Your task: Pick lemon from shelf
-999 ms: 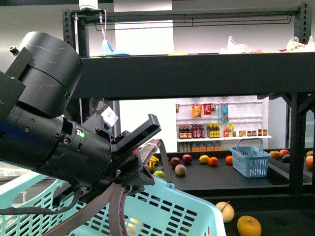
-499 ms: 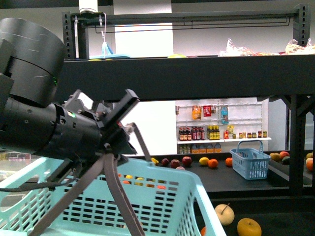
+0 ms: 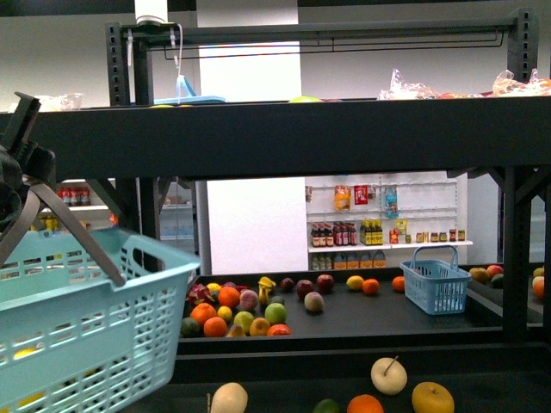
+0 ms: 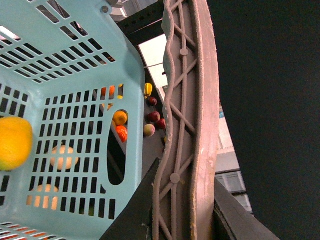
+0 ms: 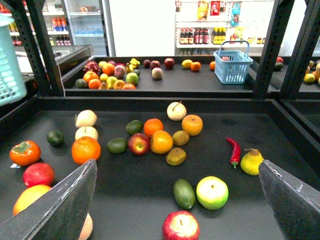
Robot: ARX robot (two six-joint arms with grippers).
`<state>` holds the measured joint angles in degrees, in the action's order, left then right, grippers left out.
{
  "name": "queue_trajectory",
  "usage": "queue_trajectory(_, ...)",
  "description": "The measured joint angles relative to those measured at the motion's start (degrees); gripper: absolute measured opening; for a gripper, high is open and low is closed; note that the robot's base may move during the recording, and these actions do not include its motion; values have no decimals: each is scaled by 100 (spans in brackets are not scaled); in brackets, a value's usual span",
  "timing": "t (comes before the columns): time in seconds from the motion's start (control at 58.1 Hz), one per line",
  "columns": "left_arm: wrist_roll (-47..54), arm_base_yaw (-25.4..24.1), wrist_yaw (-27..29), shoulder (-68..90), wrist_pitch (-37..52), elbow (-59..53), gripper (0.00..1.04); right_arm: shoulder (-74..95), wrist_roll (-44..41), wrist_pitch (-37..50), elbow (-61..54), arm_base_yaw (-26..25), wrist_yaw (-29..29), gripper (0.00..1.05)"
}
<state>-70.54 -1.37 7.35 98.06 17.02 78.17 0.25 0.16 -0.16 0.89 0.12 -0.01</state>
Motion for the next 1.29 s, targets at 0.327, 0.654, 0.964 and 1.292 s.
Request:
queue_trajectory(0.327, -339, -149, -358, -94, -57, -157, 16, 0, 0, 0, 0, 0, 0, 97)
queue_trajectory(0.654, -107, -136, 146, -483, -479, -837, 16, 0, 0, 0, 0, 0, -2, 97)
queue_trajectory(0.964, -684, -402, 693, -651, 48, -750, 16, 0, -2, 0, 0, 0, -2, 97)
queue_trajectory(1.292, -743, -1058, 1104, -249, 393, -697, 16, 0, 0, 0, 0, 0, -2, 97)
